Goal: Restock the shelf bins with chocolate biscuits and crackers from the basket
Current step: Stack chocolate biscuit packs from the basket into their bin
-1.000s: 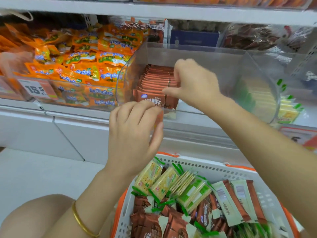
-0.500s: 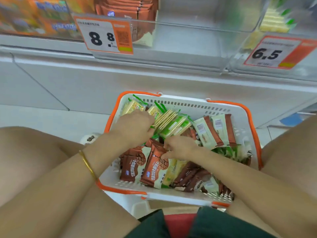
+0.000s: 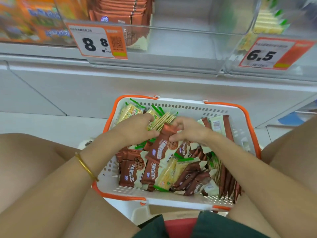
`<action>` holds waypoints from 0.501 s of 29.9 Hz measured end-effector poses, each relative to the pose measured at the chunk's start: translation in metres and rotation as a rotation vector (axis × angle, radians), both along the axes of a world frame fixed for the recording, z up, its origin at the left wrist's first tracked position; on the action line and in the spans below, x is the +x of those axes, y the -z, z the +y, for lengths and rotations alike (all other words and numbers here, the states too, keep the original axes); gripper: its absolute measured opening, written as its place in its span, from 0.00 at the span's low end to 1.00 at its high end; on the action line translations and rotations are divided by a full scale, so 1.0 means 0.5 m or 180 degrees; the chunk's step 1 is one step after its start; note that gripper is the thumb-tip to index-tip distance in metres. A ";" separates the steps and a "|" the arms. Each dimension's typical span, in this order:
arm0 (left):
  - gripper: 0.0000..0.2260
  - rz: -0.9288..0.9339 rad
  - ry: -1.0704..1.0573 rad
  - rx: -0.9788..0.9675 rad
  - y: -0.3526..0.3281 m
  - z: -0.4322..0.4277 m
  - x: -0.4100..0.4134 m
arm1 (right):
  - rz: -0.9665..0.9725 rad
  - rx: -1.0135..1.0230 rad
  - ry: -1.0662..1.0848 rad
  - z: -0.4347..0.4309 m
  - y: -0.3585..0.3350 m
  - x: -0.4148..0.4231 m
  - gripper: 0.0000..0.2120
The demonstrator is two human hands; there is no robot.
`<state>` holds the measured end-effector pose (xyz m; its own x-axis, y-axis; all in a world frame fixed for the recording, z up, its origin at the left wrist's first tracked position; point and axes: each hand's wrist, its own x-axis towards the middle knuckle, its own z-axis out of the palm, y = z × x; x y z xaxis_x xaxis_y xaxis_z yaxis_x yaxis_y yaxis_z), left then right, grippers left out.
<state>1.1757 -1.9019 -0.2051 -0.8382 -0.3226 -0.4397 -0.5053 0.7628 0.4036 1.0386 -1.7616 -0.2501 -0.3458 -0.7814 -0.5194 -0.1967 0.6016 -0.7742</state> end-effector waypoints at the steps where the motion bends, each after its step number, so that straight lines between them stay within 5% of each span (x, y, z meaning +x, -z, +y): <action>1: 0.26 0.0013 -0.0120 0.0213 -0.009 -0.002 0.000 | -0.0298 -0.0239 0.0253 0.001 -0.028 -0.011 0.13; 4: 0.17 0.0375 -0.0309 0.0579 -0.050 -0.006 0.002 | -0.0772 -0.0951 0.0648 -0.002 -0.100 -0.026 0.16; 7: 0.07 0.0908 -0.0564 0.0878 -0.106 -0.015 0.006 | -0.0544 -0.1152 0.0579 -0.007 -0.169 -0.026 0.21; 12: 0.08 0.1553 -0.0619 0.1065 -0.213 -0.051 0.004 | 0.0287 -0.1238 0.0136 -0.046 -0.305 -0.022 0.14; 15: 0.15 0.2602 -0.0992 0.0852 -0.263 -0.092 -0.008 | 0.0287 -0.1685 0.0357 -0.090 -0.383 -0.038 0.09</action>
